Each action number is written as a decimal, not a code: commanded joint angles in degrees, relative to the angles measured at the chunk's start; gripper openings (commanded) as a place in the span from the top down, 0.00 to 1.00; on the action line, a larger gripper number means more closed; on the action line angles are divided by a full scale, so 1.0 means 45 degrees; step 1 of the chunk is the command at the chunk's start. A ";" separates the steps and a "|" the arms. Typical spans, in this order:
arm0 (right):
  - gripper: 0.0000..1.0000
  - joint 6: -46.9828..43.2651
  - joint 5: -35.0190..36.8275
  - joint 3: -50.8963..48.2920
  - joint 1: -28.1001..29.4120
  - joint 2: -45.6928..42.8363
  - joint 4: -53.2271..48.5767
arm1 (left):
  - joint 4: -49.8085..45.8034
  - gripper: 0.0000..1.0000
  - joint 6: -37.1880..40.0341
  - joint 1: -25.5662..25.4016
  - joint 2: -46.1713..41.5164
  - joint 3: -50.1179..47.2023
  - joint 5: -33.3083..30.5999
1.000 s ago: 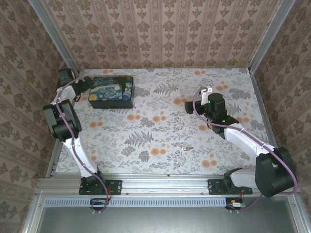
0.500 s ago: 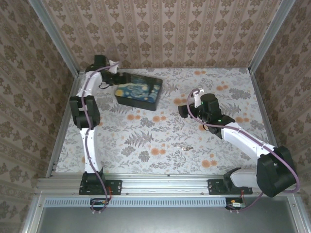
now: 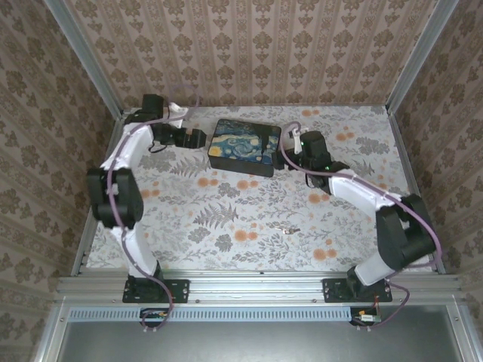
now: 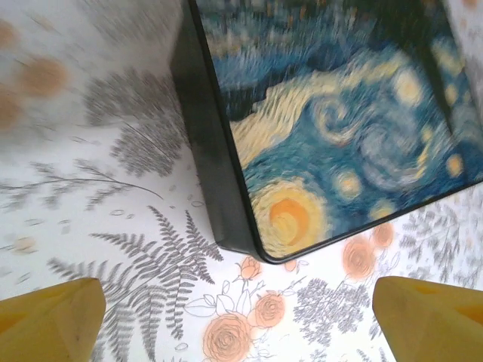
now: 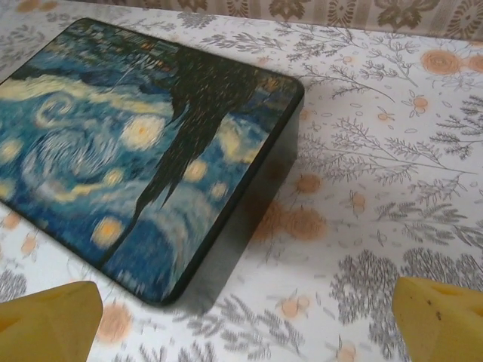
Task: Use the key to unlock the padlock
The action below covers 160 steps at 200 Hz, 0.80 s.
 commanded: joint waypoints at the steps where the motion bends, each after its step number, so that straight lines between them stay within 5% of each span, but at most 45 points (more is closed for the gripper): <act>1: 0.00 0.0947 -0.0691 0.1655 -0.0836 0.1451 0.0525 | 0.1512 0.00 -0.2334 -0.0649 -0.1736 -0.1699 -0.1995; 43: 0.00 0.1604 -0.4080 0.5288 -0.2087 0.4721 -0.0047 | 0.2391 0.00 -0.3980 -0.2843 -0.3481 -0.4997 -0.2889; 86: 0.00 0.2412 -0.6169 0.8260 -0.2186 0.7408 -0.0669 | 0.3891 0.00 -0.5097 -0.4305 -0.3060 -0.6157 -0.2293; 160: 0.01 0.2405 -0.7339 0.9821 -0.1612 0.9311 -0.0449 | 0.5868 0.00 -0.6884 -0.4730 -0.1585 -0.5696 -0.1847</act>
